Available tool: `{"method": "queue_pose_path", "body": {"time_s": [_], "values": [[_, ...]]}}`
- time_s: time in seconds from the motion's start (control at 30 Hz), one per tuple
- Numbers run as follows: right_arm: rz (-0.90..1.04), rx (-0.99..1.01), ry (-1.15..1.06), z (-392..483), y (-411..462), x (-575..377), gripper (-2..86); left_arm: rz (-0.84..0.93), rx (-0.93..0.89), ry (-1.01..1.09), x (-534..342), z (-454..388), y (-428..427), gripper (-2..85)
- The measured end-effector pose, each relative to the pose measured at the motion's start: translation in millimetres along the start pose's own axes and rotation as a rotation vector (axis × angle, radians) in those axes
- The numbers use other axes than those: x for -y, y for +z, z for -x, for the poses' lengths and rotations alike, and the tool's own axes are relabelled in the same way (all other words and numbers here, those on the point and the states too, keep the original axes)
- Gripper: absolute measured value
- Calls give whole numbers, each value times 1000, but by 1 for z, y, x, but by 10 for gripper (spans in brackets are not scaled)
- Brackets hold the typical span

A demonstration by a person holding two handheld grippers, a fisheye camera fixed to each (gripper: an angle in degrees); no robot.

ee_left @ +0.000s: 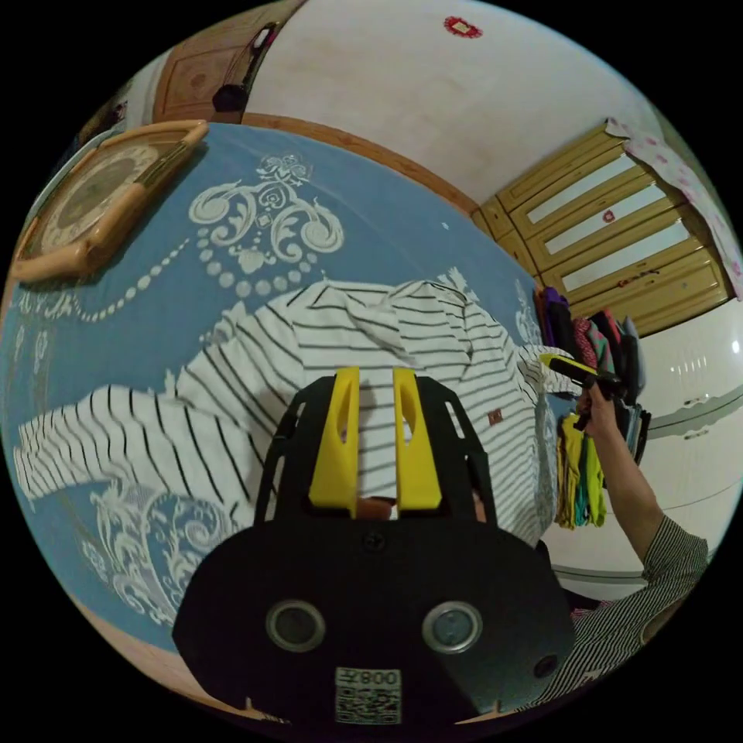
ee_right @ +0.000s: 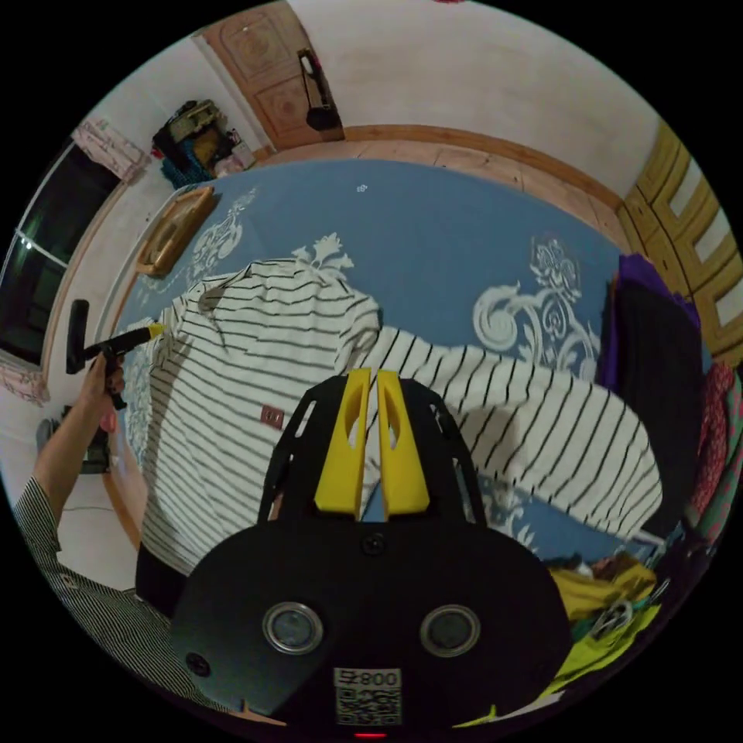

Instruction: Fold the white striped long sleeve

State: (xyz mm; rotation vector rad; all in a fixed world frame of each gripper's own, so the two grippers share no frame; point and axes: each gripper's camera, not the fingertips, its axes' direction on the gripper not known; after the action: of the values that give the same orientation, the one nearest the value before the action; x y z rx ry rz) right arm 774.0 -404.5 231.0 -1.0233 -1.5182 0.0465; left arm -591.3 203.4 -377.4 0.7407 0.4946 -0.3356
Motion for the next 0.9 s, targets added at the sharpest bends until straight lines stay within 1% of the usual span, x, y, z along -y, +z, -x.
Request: {"method": "queue_pose_path", "body": {"time_s": [0.17, 0.3, 0.37, 0.47, 0.53, 0.63, 0.7, 0.73, 0.8, 0.83, 0.9], "values": [[-29, 39, -39, 14, 38, 76, 39, 41, -6, 7, 83, -7, 55, 62], [55, 15, -59, 26, 79, 127, 38, 78, 22, 4, 122, -16, 87, 32], [91, -8, -58, 30, 93, 143, 22, 59, -7, -1, 144, -19, 96, 20], [101, -26, -86, 35, 97, 167, 9, 20, -87, -11, 169, -23, 100, 13], [34, -30, -98, 37, 85, 181, 5, -12, -117, 9, 183, -29, 99, 12], [-31, -3, -87, 35, 72, 196, 4, -29, -90, 38, 205, -40, 107, 13], [-9, -39, -90, 36, 76, 206, 3, 12, -22, 55, 216, -45, 122, 14], [32, -49, -88, 34, 84, 213, 3, 60, 3, 44, 223, -46, 134, 15], [40, -43, -55, 29, 89, 219, 3, 14, 5, 35, 228, -48, 136, 18], [10, -2, -34, 25, 86, 220, 3, -4, -29, 47, 233, -49, 135, 20], [-29, -3, -10, 19, 80, 222, 2, -45, -10, 70, 239, -50, 133, 23]]}}
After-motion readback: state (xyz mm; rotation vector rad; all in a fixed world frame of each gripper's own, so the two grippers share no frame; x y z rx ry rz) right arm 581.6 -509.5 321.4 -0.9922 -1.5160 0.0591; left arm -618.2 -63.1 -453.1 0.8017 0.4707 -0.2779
